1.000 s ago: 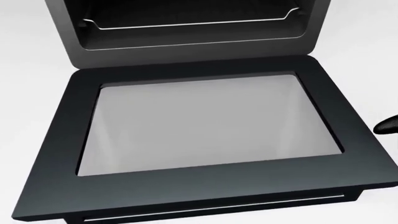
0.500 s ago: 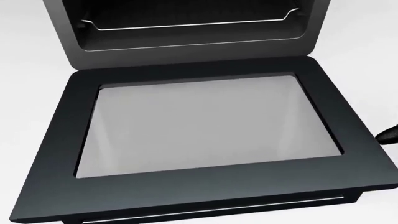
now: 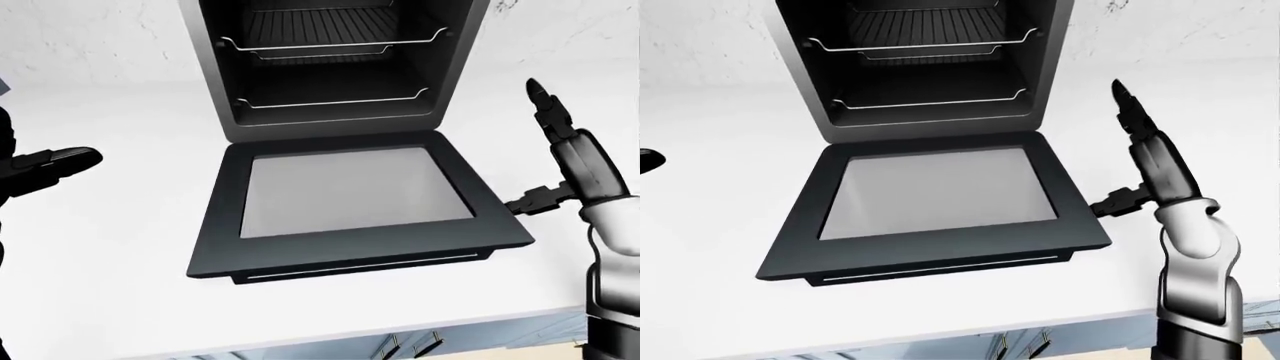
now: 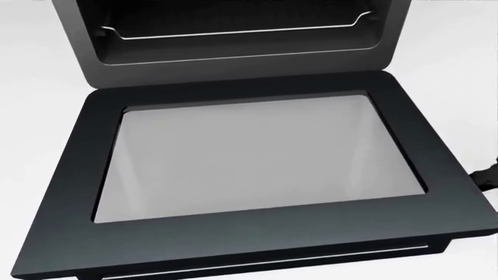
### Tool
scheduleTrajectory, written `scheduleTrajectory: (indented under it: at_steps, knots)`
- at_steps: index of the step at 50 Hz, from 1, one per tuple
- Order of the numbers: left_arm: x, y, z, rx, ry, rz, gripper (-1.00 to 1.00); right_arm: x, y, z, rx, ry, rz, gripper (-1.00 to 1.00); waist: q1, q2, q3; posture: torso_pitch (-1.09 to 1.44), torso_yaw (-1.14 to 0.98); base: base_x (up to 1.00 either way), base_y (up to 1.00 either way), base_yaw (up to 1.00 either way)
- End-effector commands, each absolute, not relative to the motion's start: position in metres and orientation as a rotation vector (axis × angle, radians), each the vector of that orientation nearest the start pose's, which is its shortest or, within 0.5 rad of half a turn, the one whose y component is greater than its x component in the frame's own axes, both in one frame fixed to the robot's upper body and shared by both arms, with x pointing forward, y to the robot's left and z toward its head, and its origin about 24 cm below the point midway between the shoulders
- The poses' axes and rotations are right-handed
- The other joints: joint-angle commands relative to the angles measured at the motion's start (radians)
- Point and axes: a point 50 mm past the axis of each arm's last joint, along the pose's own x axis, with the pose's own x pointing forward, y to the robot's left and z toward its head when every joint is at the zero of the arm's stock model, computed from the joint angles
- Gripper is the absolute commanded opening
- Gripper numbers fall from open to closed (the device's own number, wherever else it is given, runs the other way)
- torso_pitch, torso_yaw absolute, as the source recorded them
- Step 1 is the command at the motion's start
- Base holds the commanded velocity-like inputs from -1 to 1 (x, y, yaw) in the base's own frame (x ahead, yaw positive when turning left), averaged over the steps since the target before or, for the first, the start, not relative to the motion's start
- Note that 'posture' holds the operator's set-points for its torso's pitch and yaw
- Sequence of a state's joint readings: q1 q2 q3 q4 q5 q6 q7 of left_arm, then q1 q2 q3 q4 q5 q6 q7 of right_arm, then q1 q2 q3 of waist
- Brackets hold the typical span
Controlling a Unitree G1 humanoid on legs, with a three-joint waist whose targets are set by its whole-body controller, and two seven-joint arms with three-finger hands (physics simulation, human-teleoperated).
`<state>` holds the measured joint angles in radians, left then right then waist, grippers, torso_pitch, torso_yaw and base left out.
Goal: Close the toaster oven door.
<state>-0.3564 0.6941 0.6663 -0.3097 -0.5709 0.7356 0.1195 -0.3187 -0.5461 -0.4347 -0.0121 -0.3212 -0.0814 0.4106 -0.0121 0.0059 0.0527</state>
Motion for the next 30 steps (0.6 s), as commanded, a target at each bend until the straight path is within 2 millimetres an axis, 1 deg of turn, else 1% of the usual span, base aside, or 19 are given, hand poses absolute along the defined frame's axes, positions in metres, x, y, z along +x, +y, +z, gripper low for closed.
scheduleTrajectory:
  at_steps: [1, 12, 14, 17, 21, 27, 30]
  knots:
    - [0.232, 0.335, 0.27, 0.025, -0.337, 0.436, 1.0, 0.274, -0.292, 0.213, -0.887, -0.357, -0.089, 1.0, 0.0, 0.002, -0.02, 0.0, 0.0, 0.0, 0.0, 0.0]
    - [0.231, 0.335, 0.271, 0.023, -0.337, 0.437, 1.0, 0.274, -0.276, 0.203, -0.818, -0.355, -0.03, 1.0, 0.0, 0.001, -0.023, 0.0, 0.0, 0.0, 0.0, 0.0]
    - [0.231, 0.336, 0.271, 0.023, -0.338, 0.438, 1.0, 0.274, -0.273, 0.208, -0.794, -0.365, -0.03, 1.0, -0.001, 0.001, -0.023, 0.0, 0.0, 0.0, 0.0, 0.0]
    - [0.232, 0.336, 0.271, 0.023, -0.339, 0.438, 1.0, 0.273, -0.268, 0.214, -0.7, -0.375, -0.027, 1.0, -0.002, 0.002, -0.025, 0.0, 0.0, 0.0, 0.0, 0.0]
    - [0.232, 0.336, 0.272, 0.022, -0.34, 0.439, 1.0, 0.273, -0.26, 0.224, -0.63, -0.404, -0.029, 1.0, -0.003, 0.006, -0.024, 0.0, 0.0, 0.0, 0.0, 0.0]
    - [0.232, 0.335, 0.271, 0.022, -0.339, 0.438, 1.0, 0.274, -0.253, 0.244, -0.582, -0.458, -0.056, 1.0, -0.008, 0.013, -0.02, 0.0, 0.0, 0.0, 0.0, 0.0]
    - [0.232, 0.336, 0.27, 0.022, -0.339, 0.439, 1.0, 0.274, -0.251, 0.249, -0.561, -0.476, -0.07, 1.0, -0.011, 0.015, -0.02, 0.0, 0.0, 0.0, 0.0, 0.0]
